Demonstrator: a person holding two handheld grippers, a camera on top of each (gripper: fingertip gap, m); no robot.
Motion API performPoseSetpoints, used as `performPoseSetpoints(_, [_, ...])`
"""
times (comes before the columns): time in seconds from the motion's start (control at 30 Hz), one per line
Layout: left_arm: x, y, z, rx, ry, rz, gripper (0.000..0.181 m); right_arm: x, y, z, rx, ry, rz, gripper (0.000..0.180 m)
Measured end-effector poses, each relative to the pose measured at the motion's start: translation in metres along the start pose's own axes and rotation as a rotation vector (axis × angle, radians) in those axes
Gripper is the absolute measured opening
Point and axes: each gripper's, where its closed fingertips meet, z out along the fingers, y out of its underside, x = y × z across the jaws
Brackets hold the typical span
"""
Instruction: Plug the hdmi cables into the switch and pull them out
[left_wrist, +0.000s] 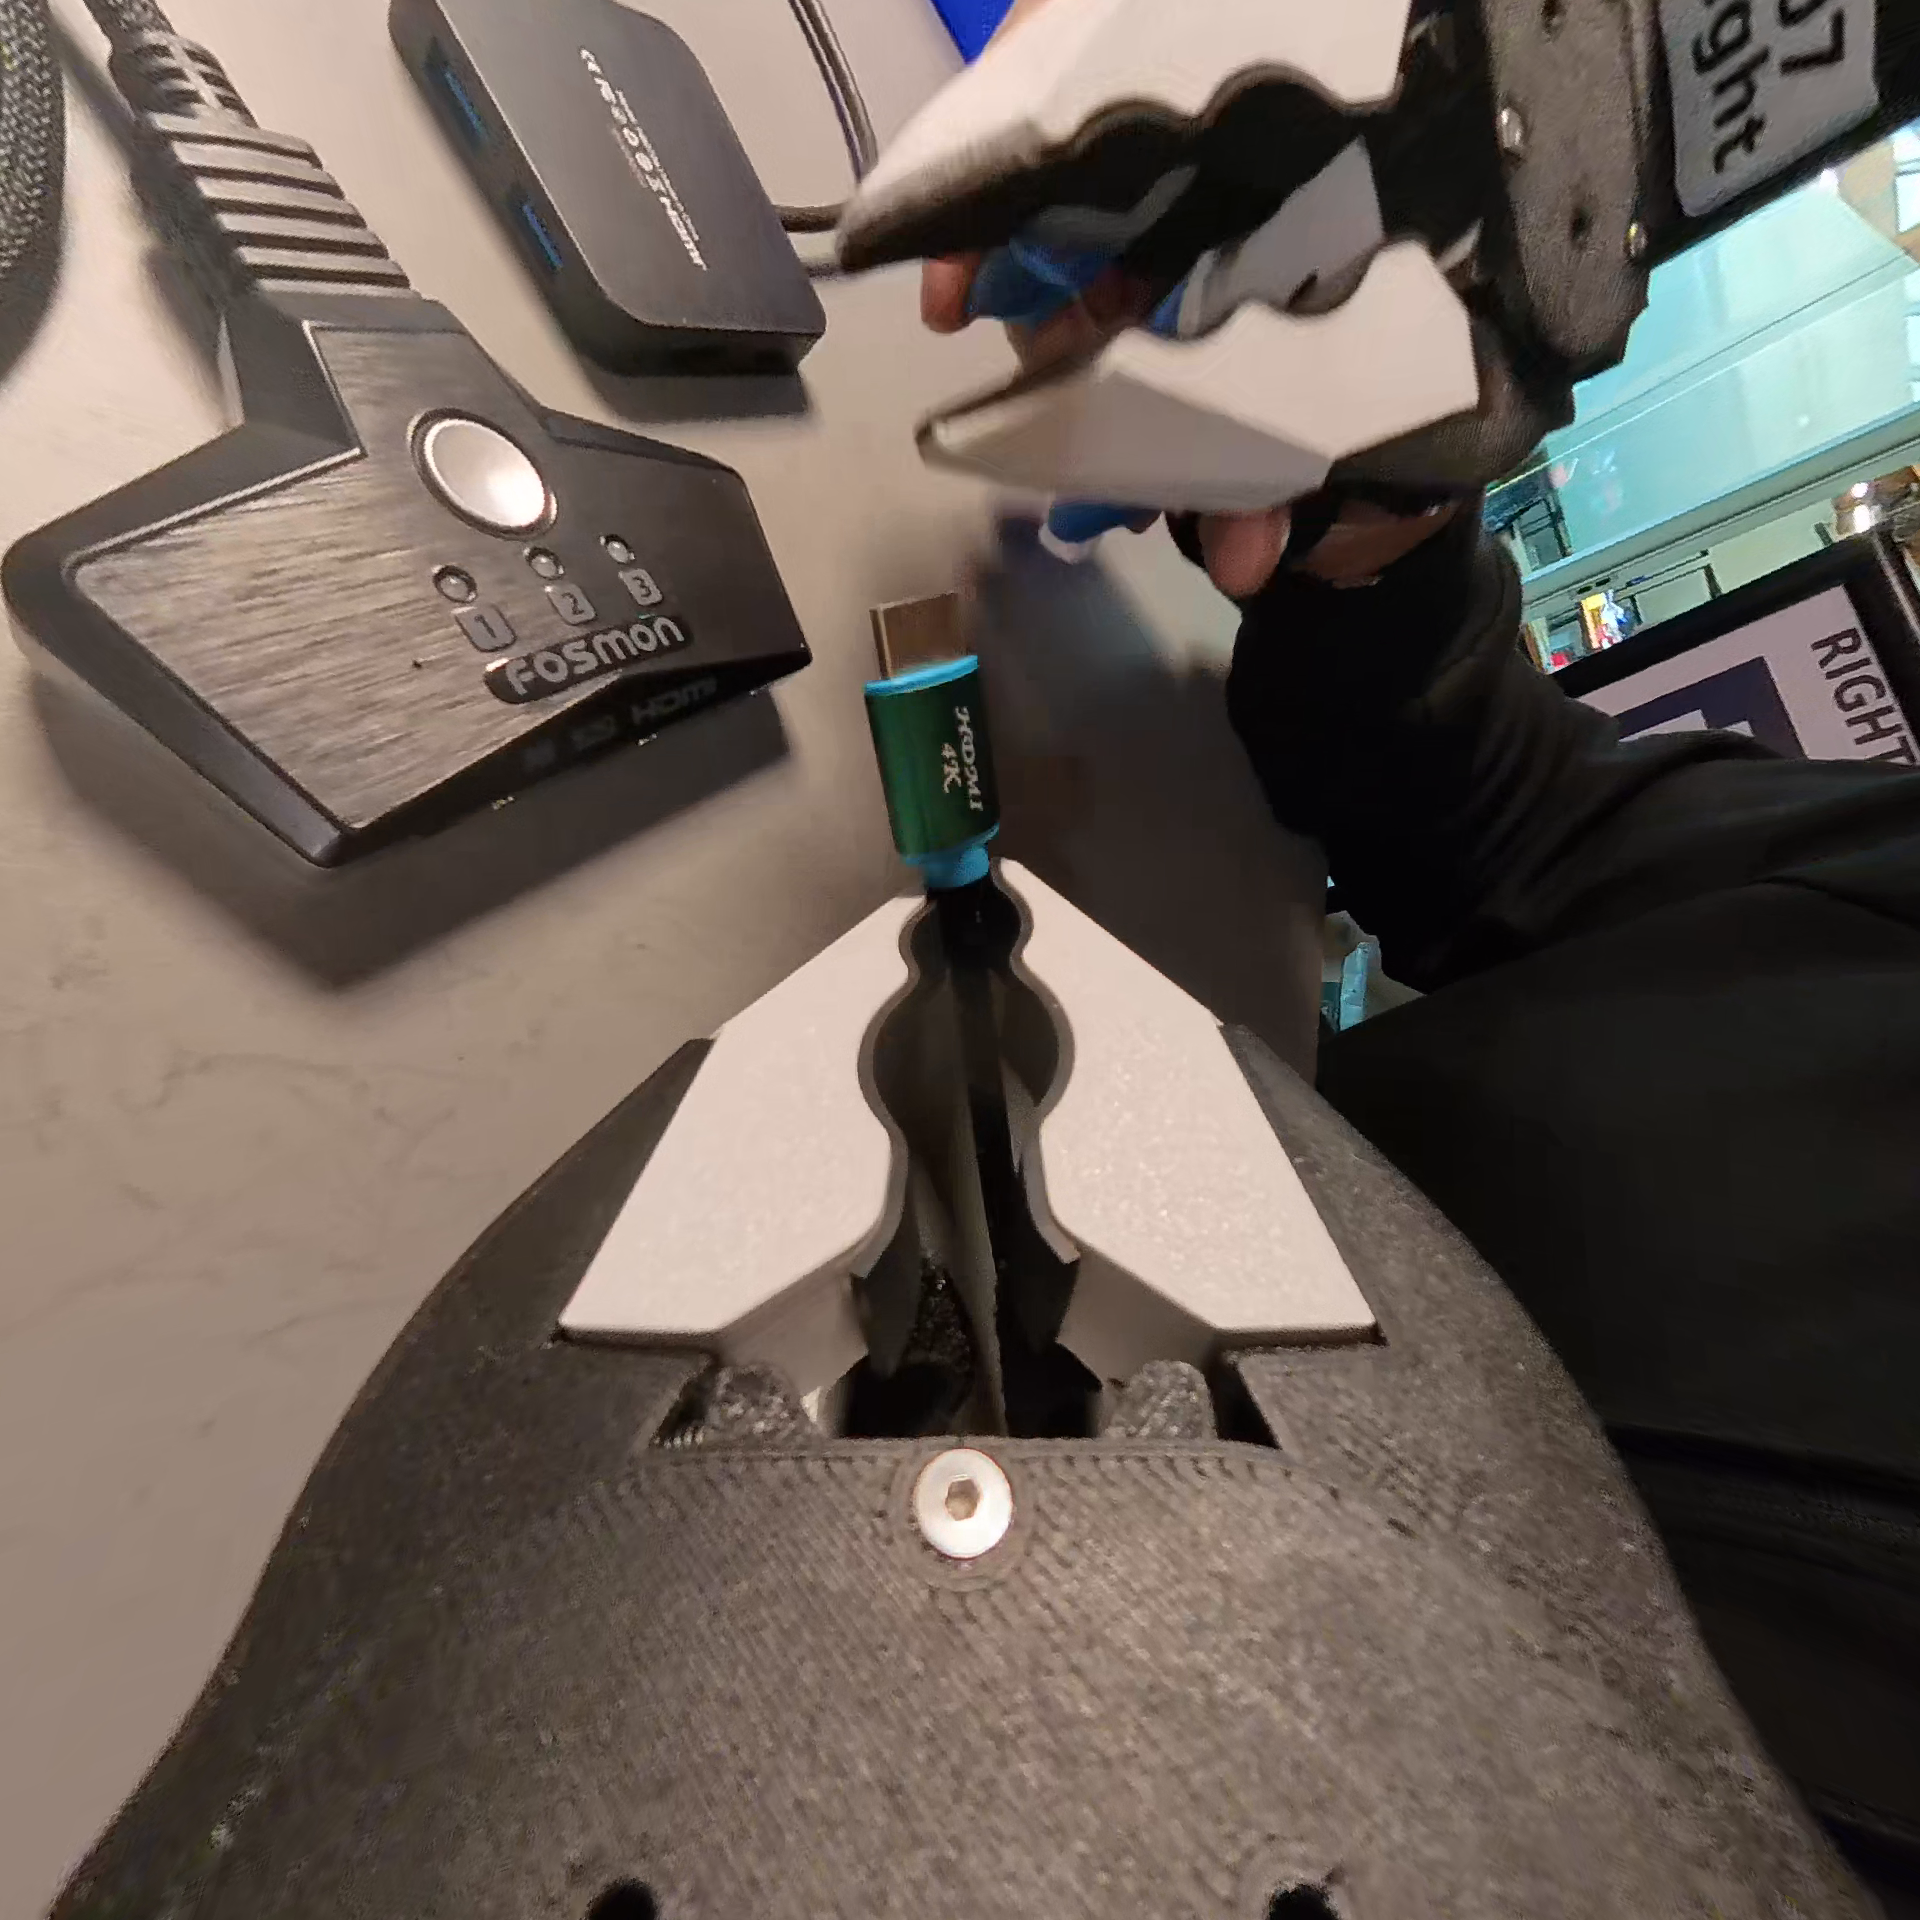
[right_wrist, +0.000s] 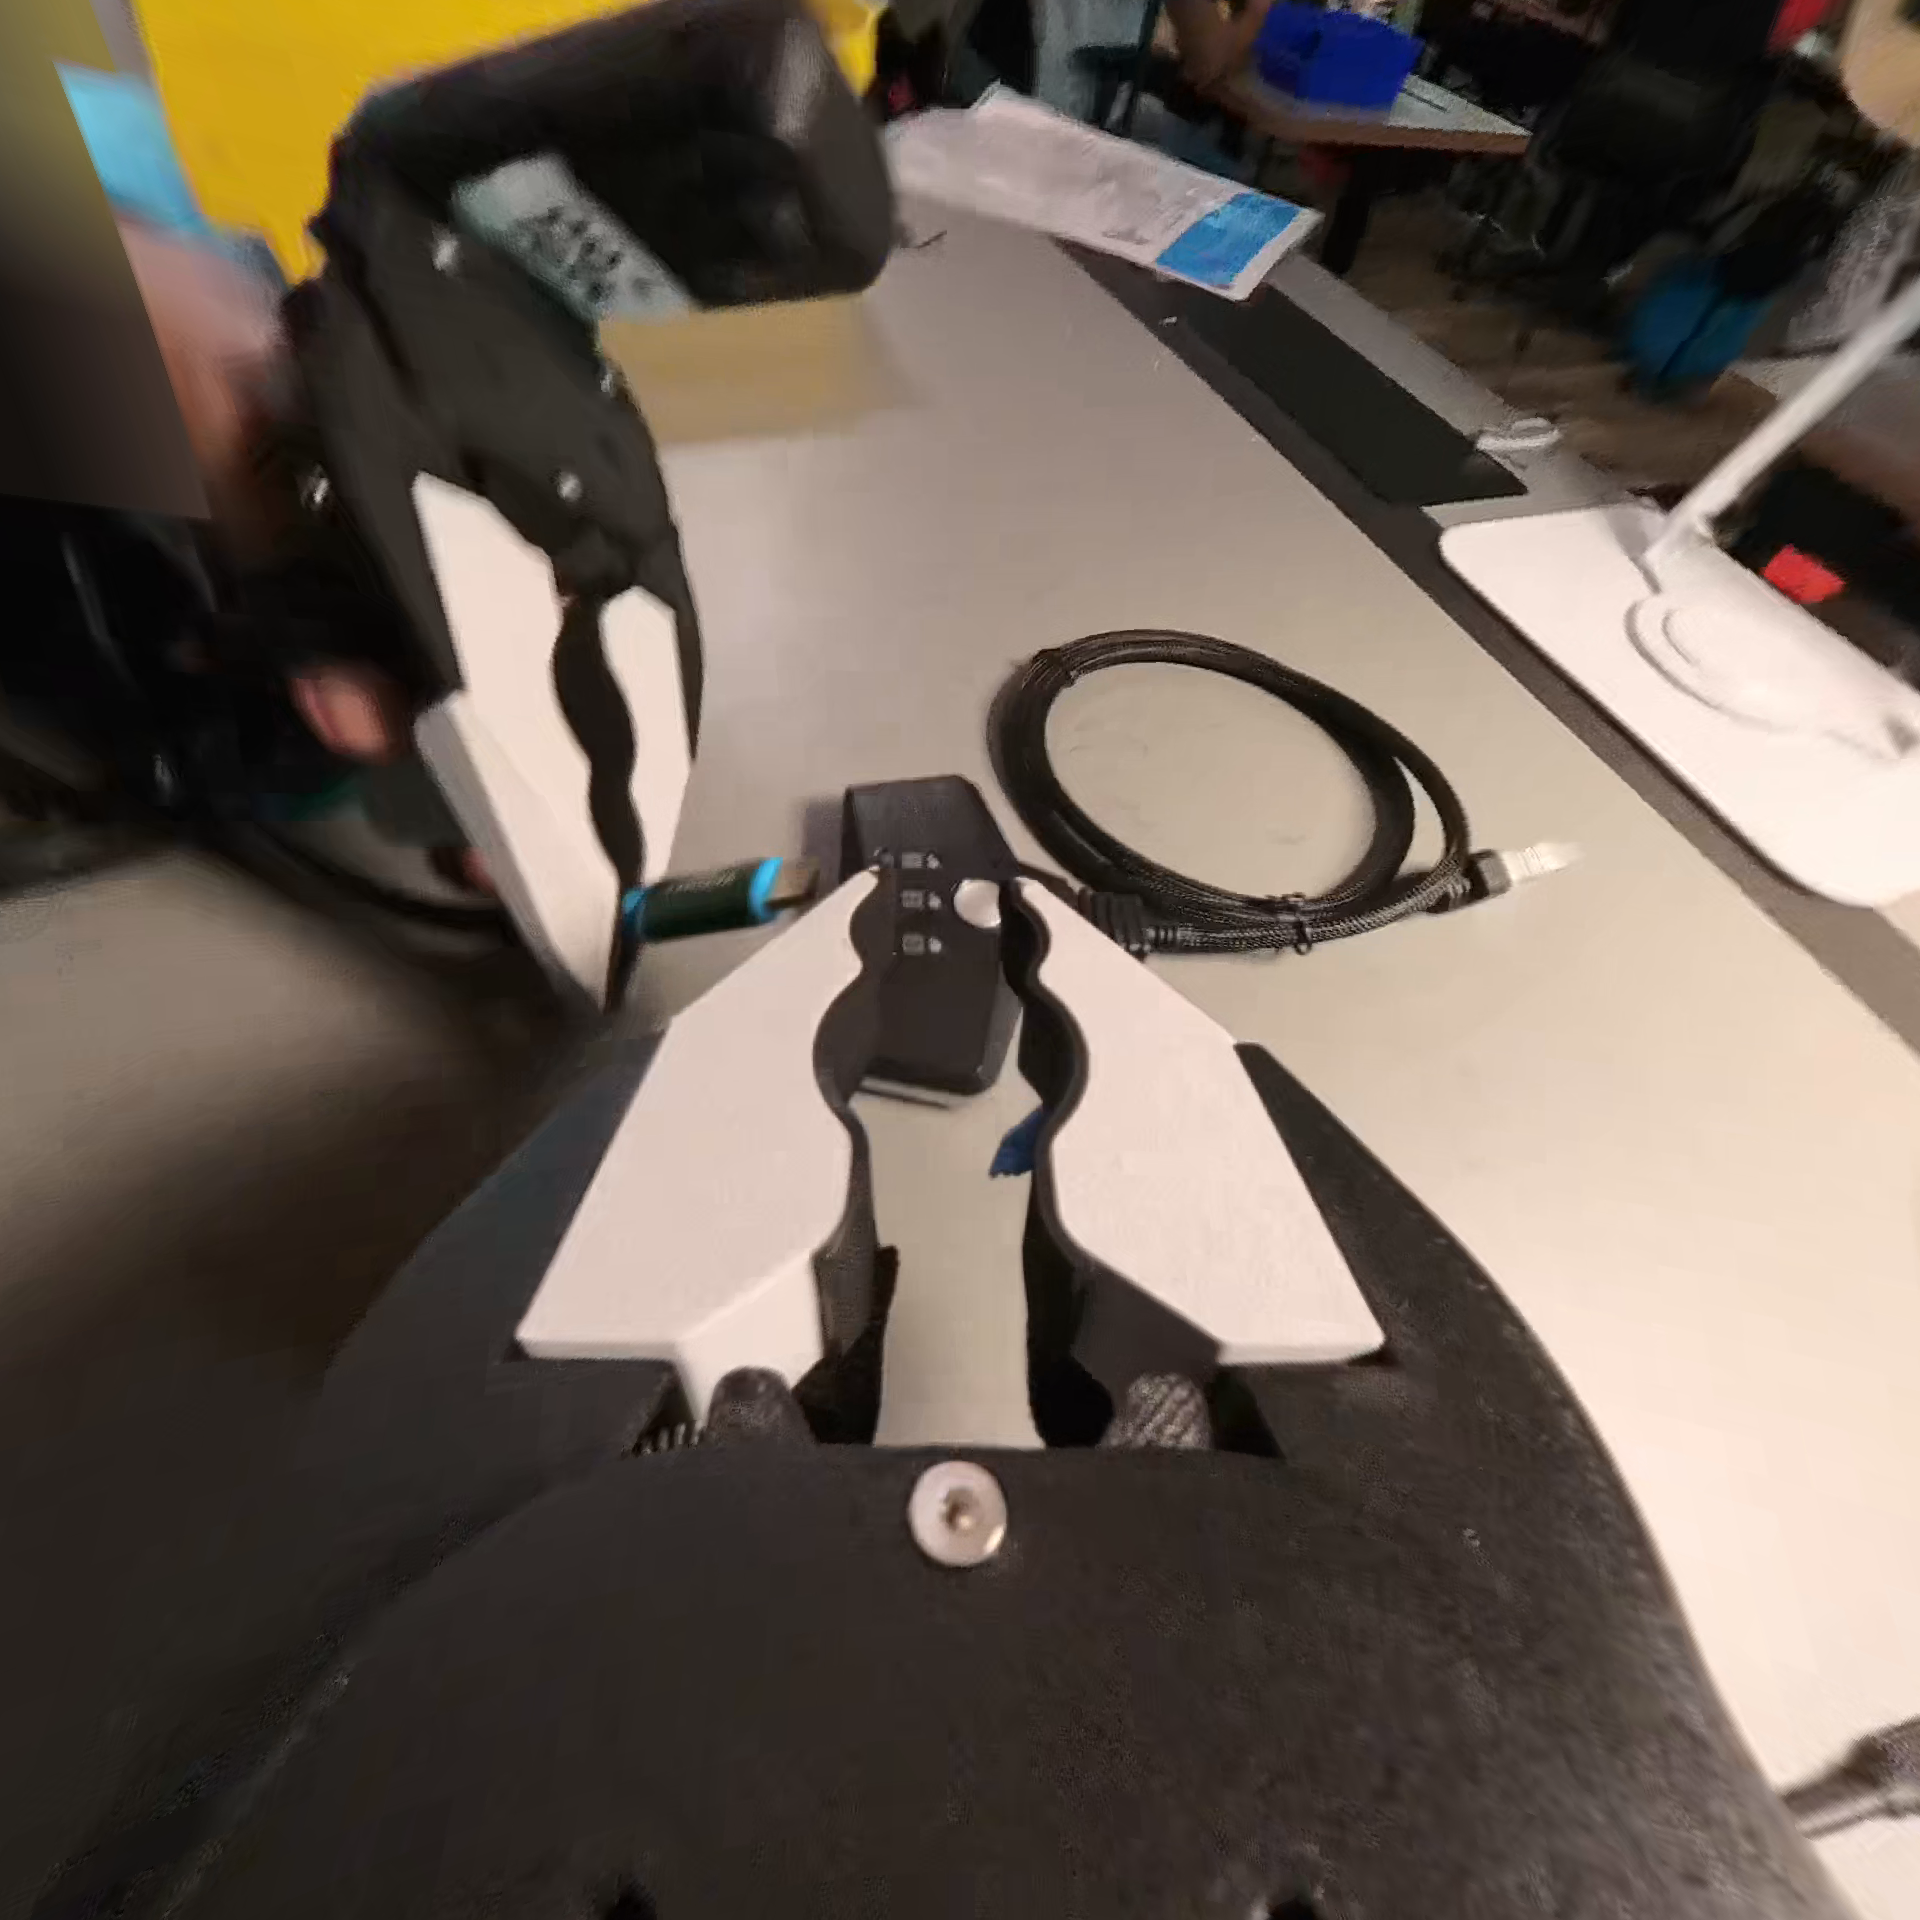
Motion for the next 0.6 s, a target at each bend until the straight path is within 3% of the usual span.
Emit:
performPoseSetpoints(0.27, [-0.007, 0.005, 0.000, -0.046, -0.133, 0.091, 0.005, -0.042, 0.003, 0.009, -0.008, -0.149, -0.180, 0.032])
performPoseSetpoints(0.6, [-0.002, 0.010, 0.004, -0.075, -0.191, 0.155, 0.007, -0.043, 0.010, 0.011, -0.049, -0.179, -0.110, 0.025])
